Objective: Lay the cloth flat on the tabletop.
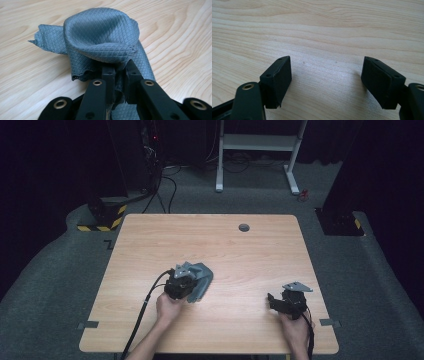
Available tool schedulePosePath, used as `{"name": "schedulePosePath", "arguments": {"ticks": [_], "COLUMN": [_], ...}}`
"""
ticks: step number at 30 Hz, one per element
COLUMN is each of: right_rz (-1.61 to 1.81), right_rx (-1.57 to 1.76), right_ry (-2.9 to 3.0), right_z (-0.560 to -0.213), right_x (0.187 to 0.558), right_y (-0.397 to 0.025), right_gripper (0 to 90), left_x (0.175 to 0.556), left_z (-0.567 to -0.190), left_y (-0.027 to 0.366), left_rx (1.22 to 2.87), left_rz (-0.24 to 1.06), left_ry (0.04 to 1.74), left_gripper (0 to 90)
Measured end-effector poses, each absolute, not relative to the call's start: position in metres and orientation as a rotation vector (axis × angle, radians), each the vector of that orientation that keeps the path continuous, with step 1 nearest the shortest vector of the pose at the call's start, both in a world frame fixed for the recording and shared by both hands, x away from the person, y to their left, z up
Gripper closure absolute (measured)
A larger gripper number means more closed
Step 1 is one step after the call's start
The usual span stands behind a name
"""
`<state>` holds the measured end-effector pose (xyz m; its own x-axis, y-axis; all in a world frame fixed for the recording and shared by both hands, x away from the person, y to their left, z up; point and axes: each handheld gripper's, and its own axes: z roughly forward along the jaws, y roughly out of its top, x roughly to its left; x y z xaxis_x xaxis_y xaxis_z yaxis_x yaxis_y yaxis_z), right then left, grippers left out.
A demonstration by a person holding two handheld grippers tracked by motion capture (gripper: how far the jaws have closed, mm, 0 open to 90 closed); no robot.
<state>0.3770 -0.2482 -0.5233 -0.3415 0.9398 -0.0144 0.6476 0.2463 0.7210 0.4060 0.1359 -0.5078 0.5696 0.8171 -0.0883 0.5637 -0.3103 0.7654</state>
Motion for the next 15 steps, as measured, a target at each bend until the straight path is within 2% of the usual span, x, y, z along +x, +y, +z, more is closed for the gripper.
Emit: {"name": "schedulePosePath", "arguments": {"ticks": [12,13,15], "right_rz": [0.877,0.877,0.877], "right_rx": [1.441,1.441,1.441], "right_ry": [2.081,2.081,2.081], "right_z": [-0.523,-0.523,-0.523], "right_x": [0.377,0.377,0.377], "right_y": [-0.248,-0.248,-0.248], "right_gripper": [25.2,25.2,25.2], "left_x": [0.416,0.416,0.415], "left_z": [-0.51,-0.511,-0.51], "left_y": [0.091,0.089,0.086], "left_rx": [2.014,2.025,2.019], "left_rz": [0.351,0.352,0.336], "left_ry": [1.095,1.082,1.069], "left_gripper": [80.3,79.2,67.6]}}
